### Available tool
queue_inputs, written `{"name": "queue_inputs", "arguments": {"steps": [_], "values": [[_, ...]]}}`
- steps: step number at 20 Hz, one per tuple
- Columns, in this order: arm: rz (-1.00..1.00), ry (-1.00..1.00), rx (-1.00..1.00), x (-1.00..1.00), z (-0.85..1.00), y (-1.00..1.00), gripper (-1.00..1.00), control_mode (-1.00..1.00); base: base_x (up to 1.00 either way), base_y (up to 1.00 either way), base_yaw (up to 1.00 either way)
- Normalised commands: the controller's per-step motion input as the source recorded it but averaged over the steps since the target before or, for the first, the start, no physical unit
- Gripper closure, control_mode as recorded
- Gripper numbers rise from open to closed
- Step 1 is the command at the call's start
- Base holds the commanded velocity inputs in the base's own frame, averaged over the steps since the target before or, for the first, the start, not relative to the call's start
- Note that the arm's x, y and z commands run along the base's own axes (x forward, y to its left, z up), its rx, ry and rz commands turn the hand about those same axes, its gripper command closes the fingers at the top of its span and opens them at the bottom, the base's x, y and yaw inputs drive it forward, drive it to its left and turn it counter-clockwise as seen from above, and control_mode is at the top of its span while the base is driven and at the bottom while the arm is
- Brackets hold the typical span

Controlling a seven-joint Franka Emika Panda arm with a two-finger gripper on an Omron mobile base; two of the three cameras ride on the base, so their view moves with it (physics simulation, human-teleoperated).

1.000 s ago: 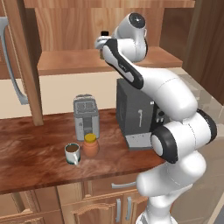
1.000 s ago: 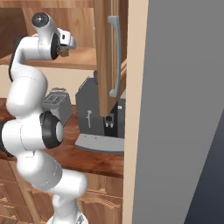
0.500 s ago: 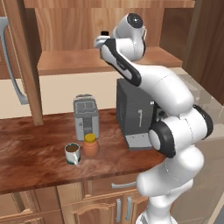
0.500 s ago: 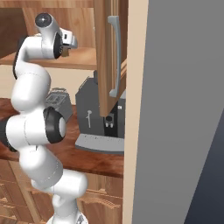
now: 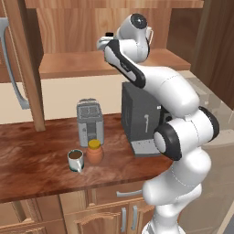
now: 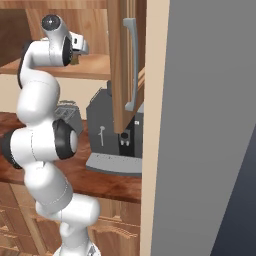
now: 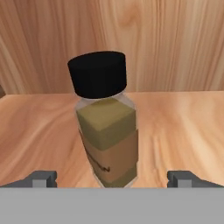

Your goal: Pick the cinnamon and honey bottle from the cabinet and place them next to the mug.

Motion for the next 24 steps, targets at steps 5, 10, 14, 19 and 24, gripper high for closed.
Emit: {"name": "queue_inputs", "arguments": {"steps": [5,10,14,19,24], "values": [[0.0,0.0,0.0,0.11,0.0,0.12,-1.0,-1.0,0.0,0.0,0.0],[0.0,0.0,0.0,0.11,0.0,0.03,-1.0,-1.0,0.0,0.0,0.0],[0.0,0.0,0.0,0.09,0.0,0.0,-1.0,-1.0,0.0,0.0,0.0],[0.0,0.0,0.0,0.06,0.0,0.0,-1.0,-1.0,0.0,0.0,0.0],[0.0,0.0,0.0,0.05,0.0,0.0,-1.0,-1.0,0.0,0.0,0.0]]}}
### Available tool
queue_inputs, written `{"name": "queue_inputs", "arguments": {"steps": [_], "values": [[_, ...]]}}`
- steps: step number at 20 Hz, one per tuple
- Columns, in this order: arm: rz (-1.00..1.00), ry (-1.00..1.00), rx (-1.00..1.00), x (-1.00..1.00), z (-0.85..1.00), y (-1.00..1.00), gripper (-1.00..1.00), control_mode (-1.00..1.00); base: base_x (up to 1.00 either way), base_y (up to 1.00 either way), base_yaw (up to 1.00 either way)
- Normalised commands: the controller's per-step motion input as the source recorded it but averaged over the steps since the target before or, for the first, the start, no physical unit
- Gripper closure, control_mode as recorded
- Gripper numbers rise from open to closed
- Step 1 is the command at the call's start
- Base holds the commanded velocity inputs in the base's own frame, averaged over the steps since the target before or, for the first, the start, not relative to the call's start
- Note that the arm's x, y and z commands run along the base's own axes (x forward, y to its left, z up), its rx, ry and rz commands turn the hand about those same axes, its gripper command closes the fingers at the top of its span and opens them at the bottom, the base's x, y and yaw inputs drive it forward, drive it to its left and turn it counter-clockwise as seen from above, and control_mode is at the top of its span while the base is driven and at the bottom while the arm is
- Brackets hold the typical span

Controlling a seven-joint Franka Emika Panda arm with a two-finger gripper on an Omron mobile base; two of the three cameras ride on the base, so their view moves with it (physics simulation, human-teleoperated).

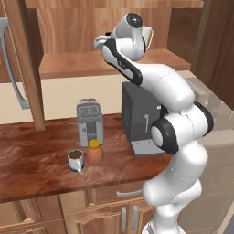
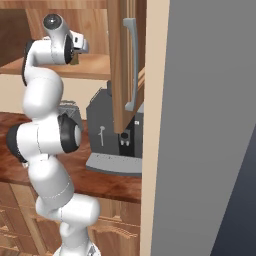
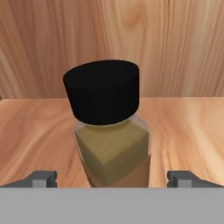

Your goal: Pick the cinnamon and honey bottle from the cabinet and place them next to the mug.

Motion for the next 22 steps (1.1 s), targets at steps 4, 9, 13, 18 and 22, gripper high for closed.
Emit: {"name": "queue_inputs", "arguments": {"steps": [4,9,13,18,22], "values": [[0.0,0.0,0.0,0.09,0.0,0.0,-1.0,-1.0,0.0,0.0,0.0],[0.0,0.0,0.0,0.17,-0.01,0.0,-1.0,-1.0,0.0,0.0,0.0],[0.0,0.0,0.0,0.06,0.0,0.0,-1.0,-1.0,0.0,0.0,0.0],[0.0,0.0,0.0,0.0,0.0,0.0,-1.0,-1.0,0.0,0.0,0.0],[0.0,0.0,0.0,0.0,0.0,0.0,-1.0,-1.0,0.0,0.0,0.0]]}}
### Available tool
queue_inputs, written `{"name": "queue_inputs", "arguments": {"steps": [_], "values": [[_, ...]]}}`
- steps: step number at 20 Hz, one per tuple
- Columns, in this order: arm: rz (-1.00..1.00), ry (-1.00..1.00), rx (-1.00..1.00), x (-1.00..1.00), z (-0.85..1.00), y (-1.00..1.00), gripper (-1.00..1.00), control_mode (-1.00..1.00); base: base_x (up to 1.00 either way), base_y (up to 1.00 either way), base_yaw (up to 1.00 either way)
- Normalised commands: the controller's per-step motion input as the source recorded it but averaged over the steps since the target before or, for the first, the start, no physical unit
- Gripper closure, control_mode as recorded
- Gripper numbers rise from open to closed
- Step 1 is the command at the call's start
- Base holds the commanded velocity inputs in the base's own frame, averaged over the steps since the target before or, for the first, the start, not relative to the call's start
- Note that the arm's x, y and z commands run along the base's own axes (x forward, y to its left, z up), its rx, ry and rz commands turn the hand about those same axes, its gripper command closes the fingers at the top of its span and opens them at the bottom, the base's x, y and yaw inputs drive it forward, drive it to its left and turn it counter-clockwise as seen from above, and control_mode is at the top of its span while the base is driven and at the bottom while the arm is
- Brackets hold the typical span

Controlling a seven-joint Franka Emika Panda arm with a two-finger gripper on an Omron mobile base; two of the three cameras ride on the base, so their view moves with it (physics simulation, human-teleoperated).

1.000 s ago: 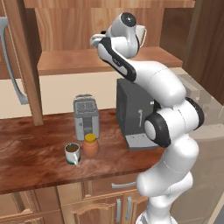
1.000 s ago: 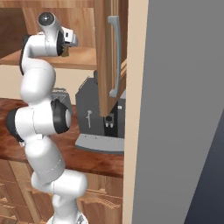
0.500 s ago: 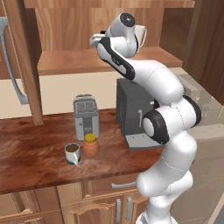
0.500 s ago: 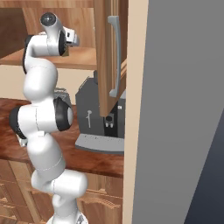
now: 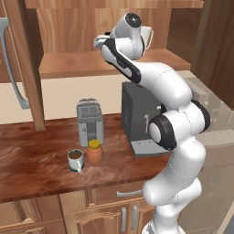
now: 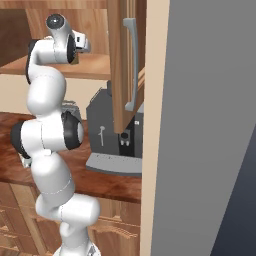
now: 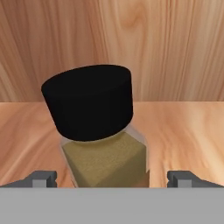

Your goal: Pick the cinnamon and honey bottle from the cabinet and place them next to the mug.

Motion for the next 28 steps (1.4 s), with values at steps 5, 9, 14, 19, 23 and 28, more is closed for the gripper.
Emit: {"name": "queue_inputs", "arguments": {"steps": [5,9,14,19,23,28], "values": [[0.0,0.0,0.0,0.0,0.0,0.0,1.0,-1.0,0.0,0.0,0.0],[0.0,0.0,0.0,0.0,0.0,0.0,1.0,-1.0,0.0,0.0,0.0],[0.0,-0.01,0.0,-0.03,0.0,0.0,1.0,-1.0,0.0,0.0,0.0],[0.02,-0.11,0.0,-0.54,0.0,0.0,1.0,-1.0,0.0,0.0,0.0],[0.07,-0.19,0.03,-1.0,0.0,0.0,1.0,-1.0,0.0,0.0,0.0],[0.09,-0.18,0.04,-1.0,0.0,0.0,1.0,-1.0,0.0,0.0,0.0]]}}
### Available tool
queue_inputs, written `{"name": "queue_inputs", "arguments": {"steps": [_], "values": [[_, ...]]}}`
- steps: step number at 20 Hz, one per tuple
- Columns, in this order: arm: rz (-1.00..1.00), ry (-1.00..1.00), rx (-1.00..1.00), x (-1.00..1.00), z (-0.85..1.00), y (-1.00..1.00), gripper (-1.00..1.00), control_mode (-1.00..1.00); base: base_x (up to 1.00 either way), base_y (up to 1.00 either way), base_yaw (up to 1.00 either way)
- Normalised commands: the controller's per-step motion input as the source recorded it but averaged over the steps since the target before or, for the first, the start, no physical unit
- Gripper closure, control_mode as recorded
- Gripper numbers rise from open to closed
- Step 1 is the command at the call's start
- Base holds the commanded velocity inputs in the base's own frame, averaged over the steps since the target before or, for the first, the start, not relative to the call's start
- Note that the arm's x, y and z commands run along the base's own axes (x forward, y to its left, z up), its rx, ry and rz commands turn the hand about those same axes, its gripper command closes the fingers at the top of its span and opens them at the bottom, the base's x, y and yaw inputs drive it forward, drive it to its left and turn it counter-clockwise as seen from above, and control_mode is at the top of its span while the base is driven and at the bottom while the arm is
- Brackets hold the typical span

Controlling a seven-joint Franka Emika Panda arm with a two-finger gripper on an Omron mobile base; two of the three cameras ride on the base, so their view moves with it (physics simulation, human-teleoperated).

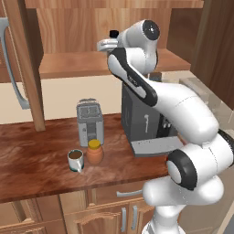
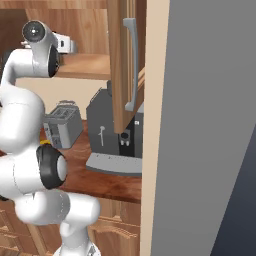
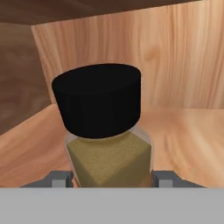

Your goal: Pick the cinnamon and honey bottle from the cabinet and place them next to the mug.

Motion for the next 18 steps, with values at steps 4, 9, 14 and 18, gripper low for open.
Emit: {"name": "queue_inputs", "arguments": {"steps": [4,9,14,18], "values": [[0.09,-0.16,0.05,-1.0,0.0,0.0,1.0,-1.0,0.0,0.0,0.0],[0.11,-0.09,0.03,-1.0,0.11,0.0,1.0,-1.0,0.0,0.0,0.0],[0.14,-0.02,0.01,-1.0,0.21,0.0,1.0,-1.0,0.0,0.0,0.0],[0.24,0.05,0.0,-0.88,0.02,0.0,1.0,-1.0,0.0,0.0,0.0]]}}
